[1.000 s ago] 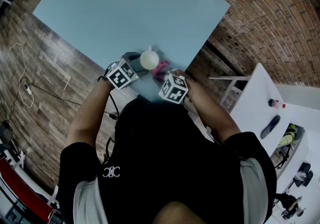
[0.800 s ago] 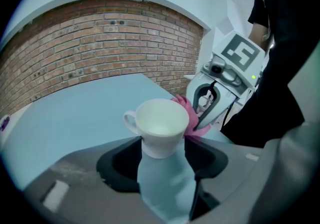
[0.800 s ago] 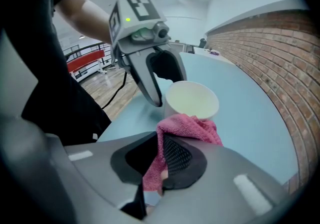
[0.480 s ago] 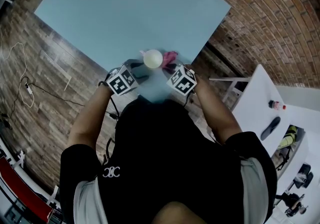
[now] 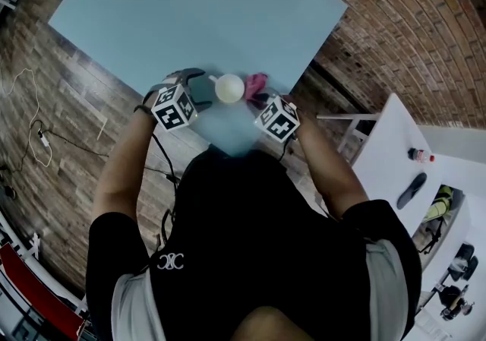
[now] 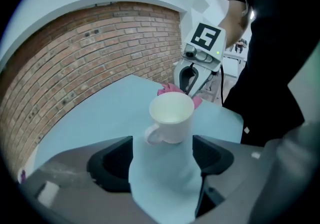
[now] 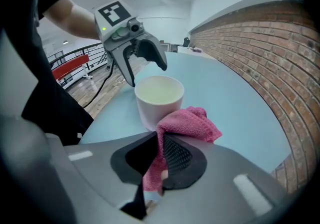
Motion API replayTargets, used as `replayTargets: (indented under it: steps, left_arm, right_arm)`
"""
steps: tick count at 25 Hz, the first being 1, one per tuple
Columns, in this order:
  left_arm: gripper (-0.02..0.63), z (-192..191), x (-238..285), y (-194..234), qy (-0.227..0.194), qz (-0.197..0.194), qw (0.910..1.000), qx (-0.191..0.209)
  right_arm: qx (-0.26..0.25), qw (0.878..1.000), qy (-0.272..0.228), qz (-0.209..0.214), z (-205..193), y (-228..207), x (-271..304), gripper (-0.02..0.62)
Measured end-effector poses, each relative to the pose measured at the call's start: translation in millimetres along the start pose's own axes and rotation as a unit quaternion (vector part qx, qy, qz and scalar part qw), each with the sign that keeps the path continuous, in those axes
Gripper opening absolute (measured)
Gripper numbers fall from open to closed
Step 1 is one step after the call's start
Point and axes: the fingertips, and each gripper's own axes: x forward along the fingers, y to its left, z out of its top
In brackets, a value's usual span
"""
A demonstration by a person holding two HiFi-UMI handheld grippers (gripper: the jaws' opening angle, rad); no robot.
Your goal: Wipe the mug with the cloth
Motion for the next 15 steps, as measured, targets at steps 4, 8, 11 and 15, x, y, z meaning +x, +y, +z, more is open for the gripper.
replayTargets:
  steps: [4, 8, 11, 15]
  left_arm:
    - [0.379, -7, 10, 8, 0.062, -0.033, 0.9932, 0.093]
    - [0.321, -13, 23, 22, 0.097, -0.049, 0.9846, 0.138]
    - [0.258, -6, 27, 24, 0.086, -0.054, 0.9858, 0.134]
    - [0.168, -1, 35, 25, 0.081, -0.046, 0.985, 0.145]
  right_arm:
    - [-0.017, 1.0, 0.004, 0.002, 2, 6, 1, 0.037]
    - [-0.031, 0.999, 0.009, 0.004, 5, 8, 4, 0.037]
    - [-0.03, 0.999, 0.01, 0.005, 6, 8, 4, 0.037]
    - [-0.026, 1.0, 0.011, 0.004, 4, 7, 3, 0.037]
